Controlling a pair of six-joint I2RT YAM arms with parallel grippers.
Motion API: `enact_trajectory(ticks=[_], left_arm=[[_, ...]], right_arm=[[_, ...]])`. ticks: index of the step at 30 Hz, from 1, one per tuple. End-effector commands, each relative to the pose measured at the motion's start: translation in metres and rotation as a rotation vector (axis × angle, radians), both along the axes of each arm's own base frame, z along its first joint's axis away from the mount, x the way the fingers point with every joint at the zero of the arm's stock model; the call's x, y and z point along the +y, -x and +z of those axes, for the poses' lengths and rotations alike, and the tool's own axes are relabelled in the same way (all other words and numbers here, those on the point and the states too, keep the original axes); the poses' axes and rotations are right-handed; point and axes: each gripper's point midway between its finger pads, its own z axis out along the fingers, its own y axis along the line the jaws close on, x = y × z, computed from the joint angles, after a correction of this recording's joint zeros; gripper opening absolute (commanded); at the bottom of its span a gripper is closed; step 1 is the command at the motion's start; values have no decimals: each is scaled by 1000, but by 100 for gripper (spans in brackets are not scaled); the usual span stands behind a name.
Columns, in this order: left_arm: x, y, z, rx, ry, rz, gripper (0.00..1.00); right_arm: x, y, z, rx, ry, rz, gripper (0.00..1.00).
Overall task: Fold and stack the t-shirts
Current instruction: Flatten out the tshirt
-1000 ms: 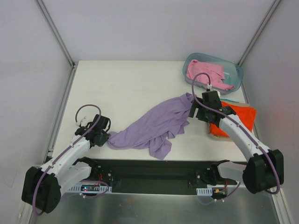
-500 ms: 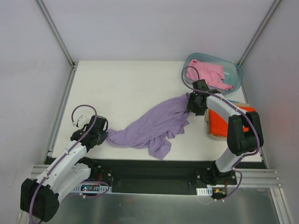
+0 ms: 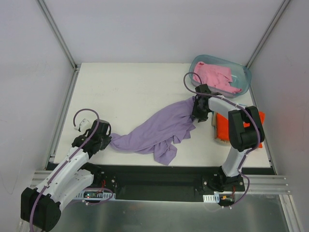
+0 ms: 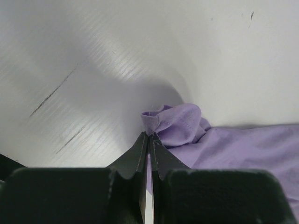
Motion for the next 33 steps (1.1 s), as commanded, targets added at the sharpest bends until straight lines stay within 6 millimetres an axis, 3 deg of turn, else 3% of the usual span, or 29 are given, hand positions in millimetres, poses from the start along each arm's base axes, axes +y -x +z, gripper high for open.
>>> enact_trajectory(ticks=[1, 6, 10, 13, 14, 16, 17, 18, 19, 23, 24, 25, 30, 31, 33], left_arm=[[4, -5, 8, -36, -11, 9, 0], [2, -5, 10, -37, -3, -6, 0], [1, -4, 9, -38, 4, -11, 0], [0, -4, 10, -42, 7, -20, 0], [-1, -4, 11, -45, 10, -25, 0], [-4, -4, 12, -43, 19, -43, 0], [-4, -4, 14, -49, 21, -46, 0], [-5, -4, 15, -49, 23, -52, 0], [-6, -5, 17, -55, 24, -57, 0], [-6, -11, 32, -101, 10, -84, 0], [-6, -13, 37, -114, 3, -93, 0], [-5, -13, 39, -120, 1, -94, 0], [-3, -19, 55, -168, -15, -98, 0], [-3, -21, 59, -181, -15, -101, 0], [-3, -26, 77, -232, -16, -102, 0]], right_arm=[[14, -21, 4, -71, -75, 6, 32], [18, -24, -2, -81, -93, 2, 21], [27, -31, -1, -130, -141, 28, 1], [37, -33, 8, -181, -201, 58, 1], [42, -33, 22, -227, -242, 83, 1], [46, -30, 31, -314, -285, 108, 1], [49, -30, 54, -386, -316, 129, 1], [48, -22, 56, -398, -323, 140, 1], [50, -25, 83, -478, -344, 158, 1], [51, -14, 129, -599, -366, 207, 1], [50, -2, 128, -570, -338, 222, 1], [50, 1, 144, -606, -321, 232, 1], [48, 20, 163, -643, -228, 253, 1], [35, 17, 174, -695, -169, 209, 1], [29, 19, 198, -773, -143, 199, 1]])
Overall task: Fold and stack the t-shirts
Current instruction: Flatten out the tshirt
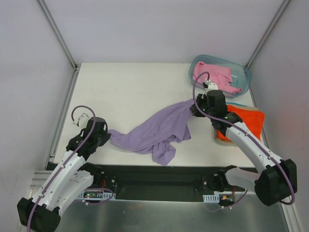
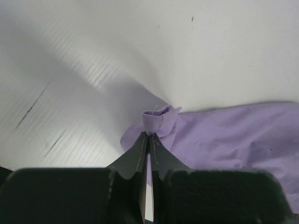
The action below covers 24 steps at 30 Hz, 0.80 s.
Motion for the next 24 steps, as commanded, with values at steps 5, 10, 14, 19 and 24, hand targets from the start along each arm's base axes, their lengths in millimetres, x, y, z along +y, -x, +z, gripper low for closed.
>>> enact_trajectory(ticks=[5, 10, 14, 19, 24], left_arm=[[12, -26, 127, -351, -1, 26, 0], [15, -17, 232, -687, 66, -2, 0], [6, 9, 316, -958, 126, -114, 0], [-6, 48, 394, -1149, 166, -255, 0], [-6, 96, 466, -1327, 180, -352, 0]], right_arm=[[-42, 3, 128, -346, 96, -117, 1], [-55, 39, 225, -577, 26, -95, 1], [-60, 85, 298, -756, -41, -22, 1], [-58, 156, 379, -961, -152, 136, 1], [-62, 212, 429, -1098, -232, 226, 1]])
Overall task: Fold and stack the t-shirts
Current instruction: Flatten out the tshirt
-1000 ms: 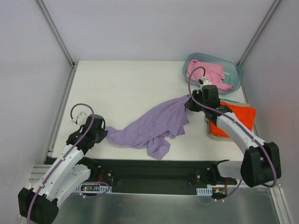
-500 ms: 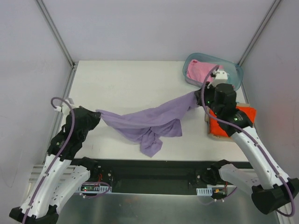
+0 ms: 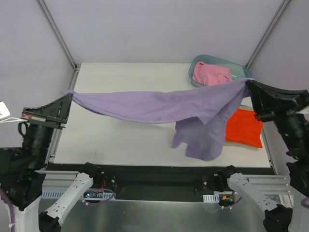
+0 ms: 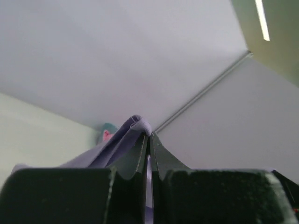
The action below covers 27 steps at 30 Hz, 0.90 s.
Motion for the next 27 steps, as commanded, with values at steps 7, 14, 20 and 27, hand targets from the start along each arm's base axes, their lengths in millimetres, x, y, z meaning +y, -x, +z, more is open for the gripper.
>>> enact_trajectory(ticks=[7, 14, 20, 27], left_arm=[[12, 84, 106, -351, -29, -51, 0], [43, 32, 88, -222, -22, 193, 0], [78, -75, -5, 156, -91, 581, 0], [98, -208, -177, 679, -401, 870, 37]], right_arm=[[-8, 88, 74, -239, -24, 152, 1], [-1, 38, 76, -171, -24, 73, 1], [36, -112, -17, 192, 44, -77, 1], [67, -283, -215, 652, 284, -333, 4]])
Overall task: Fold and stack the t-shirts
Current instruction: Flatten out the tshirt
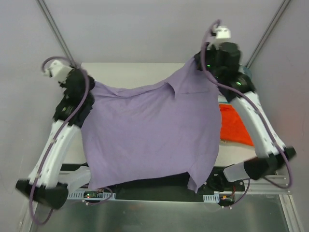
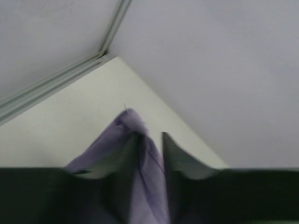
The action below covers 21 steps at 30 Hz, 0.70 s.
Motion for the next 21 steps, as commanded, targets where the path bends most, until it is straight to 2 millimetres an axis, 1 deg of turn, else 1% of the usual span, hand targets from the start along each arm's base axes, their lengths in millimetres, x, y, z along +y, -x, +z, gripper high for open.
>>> enact_trajectory(ticks=[1, 2, 3, 4, 5, 6, 7, 8, 9, 10, 11, 12, 13, 14, 15, 16, 17, 18, 19, 20, 21], left_arm=[[34, -62, -121, 364, -104, 209, 64], [40, -80, -158, 470, -72, 167, 80], [40, -86, -171, 516, -48, 145, 91], [41, -88, -180, 561, -17, 134, 99], [41, -91, -191, 600, -16, 131, 99], [41, -91, -193, 607, -19, 130, 99], [41, -89, -199, 619, -16, 126, 99], [39, -86, -198, 616, -10, 120, 99], [34, -84, -201, 620, 3, 90, 99], [31, -79, -211, 642, 10, 71, 99], [27, -74, -212, 642, 20, 43, 99], [16, -72, -218, 654, 44, -19, 99], [10, -63, -234, 690, 60, -59, 99], [2, -57, -236, 688, 78, -101, 99], [-5, -52, -243, 703, 99, -139, 99], [-21, -42, -263, 746, 154, -217, 99], [-28, -37, -270, 762, 178, -251, 100], [-36, -32, -280, 786, 203, -288, 99], [-44, -22, -296, 828, 236, -324, 99], [-47, -16, -306, 856, 256, -333, 99], [-50, -12, -313, 869, 278, -334, 99]], right_arm=[[9, -93, -147, 314, 165, -167, 21], [19, -115, -179, 382, 198, -162, 41], [24, -117, -202, 456, 229, -133, 61], [31, -126, -229, 523, 257, -116, 96], [33, -129, -227, 528, 260, -104, 96], [36, -125, -236, 558, 272, -86, 96], [35, -124, -237, 561, 274, -83, 96], [34, -120, -239, 566, 273, -80, 96], [32, -111, -257, 604, 286, -72, 96], [29, -102, -251, 600, 272, -72, 96], [27, -93, -259, 625, 262, -76, 96], [23, -77, -284, 686, 273, -70, 96], [19, -65, -284, 693, 259, -69, 96], [19, -55, -293, 722, 238, -64, 96], [15, -39, -320, 779, 248, -59, 96], [15, -30, -322, 785, 242, -45, 96], [17, -21, -330, 819, 220, -35, 96], [17, -12, -339, 856, 208, -32, 96], [14, 0, -353, 899, 208, -32, 96], [19, 10, -361, 931, 190, 7, 96], [24, 15, -365, 944, 174, 19, 96]])
